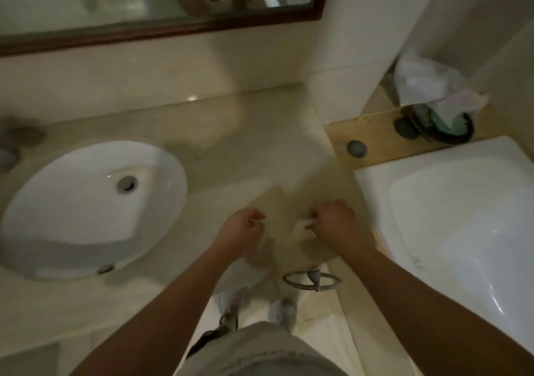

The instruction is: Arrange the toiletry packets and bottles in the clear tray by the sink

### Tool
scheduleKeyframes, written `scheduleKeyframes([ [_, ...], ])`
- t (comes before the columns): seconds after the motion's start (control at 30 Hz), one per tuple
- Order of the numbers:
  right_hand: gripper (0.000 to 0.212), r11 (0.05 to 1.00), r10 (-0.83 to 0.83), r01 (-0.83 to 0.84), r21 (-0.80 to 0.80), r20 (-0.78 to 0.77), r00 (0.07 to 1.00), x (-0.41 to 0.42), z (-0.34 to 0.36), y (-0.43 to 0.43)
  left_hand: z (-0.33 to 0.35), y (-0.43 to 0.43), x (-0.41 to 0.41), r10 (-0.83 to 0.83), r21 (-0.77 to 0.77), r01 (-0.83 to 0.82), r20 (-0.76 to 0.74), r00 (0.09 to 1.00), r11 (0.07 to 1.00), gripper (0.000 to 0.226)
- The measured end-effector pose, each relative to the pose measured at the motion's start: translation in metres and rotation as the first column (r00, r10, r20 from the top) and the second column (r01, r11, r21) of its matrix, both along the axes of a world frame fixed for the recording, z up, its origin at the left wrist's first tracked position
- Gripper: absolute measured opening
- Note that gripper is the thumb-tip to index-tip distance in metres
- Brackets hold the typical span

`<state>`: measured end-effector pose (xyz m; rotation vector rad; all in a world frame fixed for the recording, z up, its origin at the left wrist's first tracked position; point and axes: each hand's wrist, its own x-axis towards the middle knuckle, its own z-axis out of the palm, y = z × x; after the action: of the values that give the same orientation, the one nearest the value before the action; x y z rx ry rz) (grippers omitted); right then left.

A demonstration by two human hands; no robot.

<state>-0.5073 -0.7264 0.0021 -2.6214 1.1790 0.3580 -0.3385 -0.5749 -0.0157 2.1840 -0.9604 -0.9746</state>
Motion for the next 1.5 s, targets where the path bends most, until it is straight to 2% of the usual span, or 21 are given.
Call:
scheduleKeyframes([
  [0.03,0.019,0.999,-0.01,0.006,0.032,0.144,0.99,0.01,0.002,0.007,0.001,0.014,0.0,0.069,0.001,-0.069,-0.008,0.998,0.998,0.022],
  [0.1,0.013,0.994,-0.016,-0.034,0.108,0.437,0.9,0.034,0.01,0.029,0.004,0.041,0.004,0.184,-0.013,-0.185,-0.042,0.982,0.983,0.018],
  [0.17,0.018,0.981,0.056,-0.154,0.114,0.599,0.799,0.063,0.024,0.06,0.01,0.07,0.013,0.273,-0.035,-0.275,-0.049,0.961,0.961,0.014],
  [0.27,0.028,0.955,0.213,-0.296,-0.015,0.73,0.649,0.107,0.051,0.11,0.022,0.119,0.035,0.423,-0.079,-0.423,-0.015,0.906,0.903,0.012],
  [0.37,0.022,0.898,0.335,-0.412,-0.156,0.849,0.408,0.145,0.068,0.161,0.028,0.185,0.058,0.581,-0.113,-0.579,-0.017,0.814,0.808,0.012],
  [0.4,0.022,0.882,0.345,-0.441,-0.168,0.867,0.359,0.158,0.071,0.179,0.03,0.211,0.064,0.624,-0.117,-0.622,-0.02,0.781,0.774,0.011],
  [0.5,0.029,0.833,0.379,-0.525,-0.171,0.87,0.317,0.2,0.076,0.247,0.031,0.295,0.081,0.737,-0.148,-0.736,-0.065,0.673,0.66,0.009],
  [0.67,0.031,0.741,0.44,-0.657,-0.14,0.84,0.318,0.27,0.074,0.382,0.033,0.431,0.119,0.84,-0.166,-0.833,-0.049,0.541,0.527,0.01],
  [0.77,0.03,0.713,0.459,-0.692,-0.115,0.822,0.337,0.307,0.068,0.442,0.034,0.49,0.147,0.86,-0.179,-0.85,-0.039,0.51,0.496,0.013],
  [0.9,0.029,0.693,0.451,-0.715,-0.089,0.828,0.334,0.346,0.065,0.483,0.037,0.533,0.189,0.876,-0.2,-0.87,-0.087,0.474,0.451,0.014],
  [1.03,0.012,0.627,0.473,-0.776,-0.074,0.827,0.303,0.389,0.06,0.493,0.028,0.544,0.23,0.883,-0.189,-0.884,-0.123,0.452,0.427,0.018],
  [1.1,0.009,0.649,0.421,-0.761,0.011,0.828,0.371,0.42,0.054,0.492,0.027,0.542,0.251,0.881,-0.195,-0.882,-0.125,0.456,0.429,0.015],
  [1.17,0.014,0.699,0.34,-0.698,0.156,0.786,0.516,0.456,0.049,0.493,0.027,0.543,0.274,0.878,-0.186,-0.879,-0.118,0.464,0.44,0.012],
  [1.23,0.024,0.71,0.149,-0.589,0.387,0.735,0.662,0.491,0.046,0.496,0.028,0.548,0.294,0.886,-0.161,-0.883,-0.076,0.457,0.442,0.017],
  [1.27,0.026,0.686,0.017,-0.522,0.506,0.707,0.707,0.508,0.045,0.498,0.029,0.551,0.304,0.892,-0.154,-0.887,-0.06,0.448,0.436,0.018],
  [1.33,0.023,0.634,-0.16,-0.407,0.658,0.627,0.763,0.541,0.042,0.5,0.033,0.561,0.326,0.893,-0.128,-0.887,-0.018,0.45,0.444,0.015],
  [1.43,0.009,0.609,-0.218,-0.278,0.743,0.494,0.841,0.576,0.038,0.498,0.042,0.569,0.357,0.884,-0.096,-0.878,0.052,0.465,0.468,0.01],
  [1.5,0.014,0.609,-0.276,-0.164,0.776,0.401,0.874,0.595,0.032,0.498,0.044,0.568,0.383,0.867,-0.131,-0.857,0.077,0.493,0.499,0.009],
])
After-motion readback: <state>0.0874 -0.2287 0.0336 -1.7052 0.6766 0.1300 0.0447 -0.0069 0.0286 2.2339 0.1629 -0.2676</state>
